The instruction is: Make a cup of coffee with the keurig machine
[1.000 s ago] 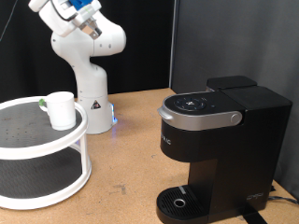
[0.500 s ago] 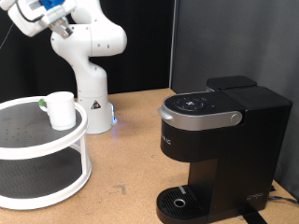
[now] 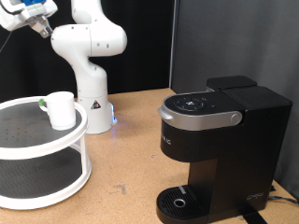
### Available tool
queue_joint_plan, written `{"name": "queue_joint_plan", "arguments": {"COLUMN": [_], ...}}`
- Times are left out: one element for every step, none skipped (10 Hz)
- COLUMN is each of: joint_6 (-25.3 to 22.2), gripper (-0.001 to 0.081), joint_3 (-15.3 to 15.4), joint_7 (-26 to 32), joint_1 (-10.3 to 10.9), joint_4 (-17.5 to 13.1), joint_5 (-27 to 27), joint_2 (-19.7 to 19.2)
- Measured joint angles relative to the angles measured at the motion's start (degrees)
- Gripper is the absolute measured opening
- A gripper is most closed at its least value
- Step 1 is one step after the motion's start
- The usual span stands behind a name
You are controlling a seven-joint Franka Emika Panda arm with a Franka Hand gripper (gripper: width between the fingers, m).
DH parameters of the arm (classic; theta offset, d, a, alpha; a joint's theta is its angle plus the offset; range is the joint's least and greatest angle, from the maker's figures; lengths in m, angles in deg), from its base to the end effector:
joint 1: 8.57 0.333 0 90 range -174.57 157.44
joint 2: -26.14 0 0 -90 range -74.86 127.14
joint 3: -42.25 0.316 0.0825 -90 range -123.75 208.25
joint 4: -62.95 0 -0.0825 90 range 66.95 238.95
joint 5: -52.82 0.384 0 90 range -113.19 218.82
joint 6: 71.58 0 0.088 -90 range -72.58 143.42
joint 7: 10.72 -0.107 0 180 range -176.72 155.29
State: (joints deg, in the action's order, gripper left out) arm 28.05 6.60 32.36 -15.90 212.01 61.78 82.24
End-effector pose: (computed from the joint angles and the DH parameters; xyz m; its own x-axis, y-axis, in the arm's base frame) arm 0.2169 -0.2088 0.5012 0.9037 0.0889 0.4189 0.2905 -0.8460 -0.4470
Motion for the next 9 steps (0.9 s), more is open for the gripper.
{"name": "queue_joint_plan", "arguments": {"joint_6": [0.37,0.41,0.41,0.72,2.08,4.19,7.02,9.94,12.2], "gripper": [0.0,0.0,0.0,0.0,0.0,0.0,0.0,0.0,0.0], "joint_3": [-0.31,-0.54,-0.75,-1.0,-1.18,-1.2,-1.2,-1.2,-1.22], "joint_7": [0.0,-0.01,-0.01,-0.13,-0.35,-0.41,-0.45,-0.45,-0.44], "joint_1": [-0.43,-0.67,-0.87,-1.07,-1.51,-2.27,-3.18,-4.1,-4.89], "joint_4": [0.01,-0.02,-0.02,0.09,0.61,1.71,3.27,5.03,6.62], "joint_5": [0.0,0.02,0.03,0.03,0.03,0.03,0.03,0.02,-0.04], "joint_2": [0.2,0.29,0.33,0.33,0.33,0.32,0.32,0.31,0.3]}}
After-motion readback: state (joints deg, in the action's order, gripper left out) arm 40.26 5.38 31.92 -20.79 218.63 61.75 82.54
